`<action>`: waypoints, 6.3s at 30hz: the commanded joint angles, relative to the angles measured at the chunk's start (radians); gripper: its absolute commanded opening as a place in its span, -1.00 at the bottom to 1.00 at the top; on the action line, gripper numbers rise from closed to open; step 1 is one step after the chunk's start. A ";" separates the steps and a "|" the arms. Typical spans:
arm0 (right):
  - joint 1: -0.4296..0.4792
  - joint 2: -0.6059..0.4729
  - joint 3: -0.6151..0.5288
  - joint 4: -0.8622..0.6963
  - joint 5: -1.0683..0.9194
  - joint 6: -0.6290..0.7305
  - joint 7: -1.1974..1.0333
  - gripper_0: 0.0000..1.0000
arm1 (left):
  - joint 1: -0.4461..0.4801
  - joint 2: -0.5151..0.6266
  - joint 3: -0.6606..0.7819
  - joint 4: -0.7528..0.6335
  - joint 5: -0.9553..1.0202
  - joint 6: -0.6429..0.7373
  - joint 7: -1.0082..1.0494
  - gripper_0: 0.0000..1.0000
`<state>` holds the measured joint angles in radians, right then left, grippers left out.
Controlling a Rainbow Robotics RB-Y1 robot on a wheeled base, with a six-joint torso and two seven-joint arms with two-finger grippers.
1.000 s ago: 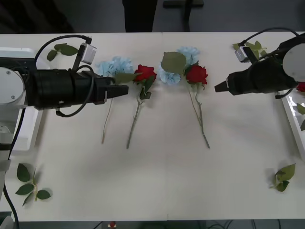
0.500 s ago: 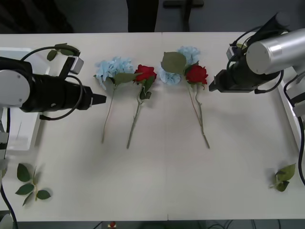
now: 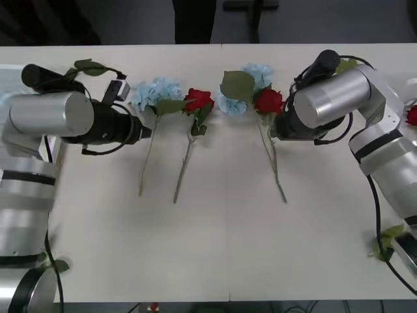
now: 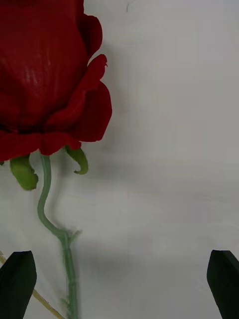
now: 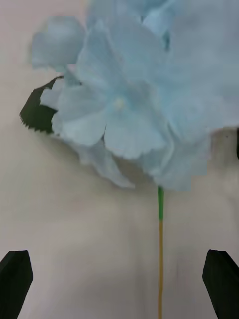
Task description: Place the red flowers into the right box and the blue flowers into the left box. If a person shows an open palm, hand one flower to the person first, then continue sorting.
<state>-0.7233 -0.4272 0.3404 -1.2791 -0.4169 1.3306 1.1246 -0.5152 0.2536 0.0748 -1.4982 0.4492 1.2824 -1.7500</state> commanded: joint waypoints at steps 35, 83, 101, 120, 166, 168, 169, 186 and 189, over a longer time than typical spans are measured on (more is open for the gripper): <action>-0.038 0.088 0.088 0.095 0.101 -0.116 -0.045 1.00 | -0.164 -0.005 -0.250 0.375 -0.067 -0.238 -0.006 -1.00; -0.038 0.090 0.123 0.204 0.026 -0.198 -0.052 -1.00 | 0.181 0.529 0.359 0.130 0.184 -0.034 -0.025 -1.00; -0.025 -0.099 0.062 -0.189 0.009 -0.021 0.021 -1.00 | 0.202 0.527 0.310 0.246 0.238 -0.140 -0.046 -1.00; 0.159 -0.090 -0.322 -0.606 -0.310 -0.047 0.501 -1.00 | 0.201 0.556 0.338 0.088 0.356 0.034 -0.089 0.37; 0.166 -0.579 -0.750 -0.128 -0.318 0.299 0.998 -1.00 | -0.269 -0.066 -0.194 0.346 0.092 -0.245 0.003 0.92; 0.166 -0.579 -0.751 -0.085 -0.281 0.268 1.035 -1.00 | -0.287 -0.076 -0.201 0.375 0.085 -0.248 0.003 0.92; 0.166 -0.579 -0.748 -0.055 -0.263 0.245 1.063 -1.00 | -0.296 -0.080 -0.208 0.394 0.082 -0.253 0.004 0.91; 0.166 -0.571 -0.488 0.293 -0.246 -0.220 1.161 -1.00 | -0.319 -0.096 -0.299 0.524 0.039 -0.299 0.017 0.36; 0.166 -0.553 -0.486 0.310 -0.246 -0.243 1.161 -0.92 | -0.318 -0.094 -0.300 0.526 0.033 -0.299 0.017 -0.50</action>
<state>-0.5506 -0.9829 -0.1167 -0.9679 -0.6601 1.1042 2.2627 -0.8024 0.1629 -0.2252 -0.9658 0.4867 0.9905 -1.7663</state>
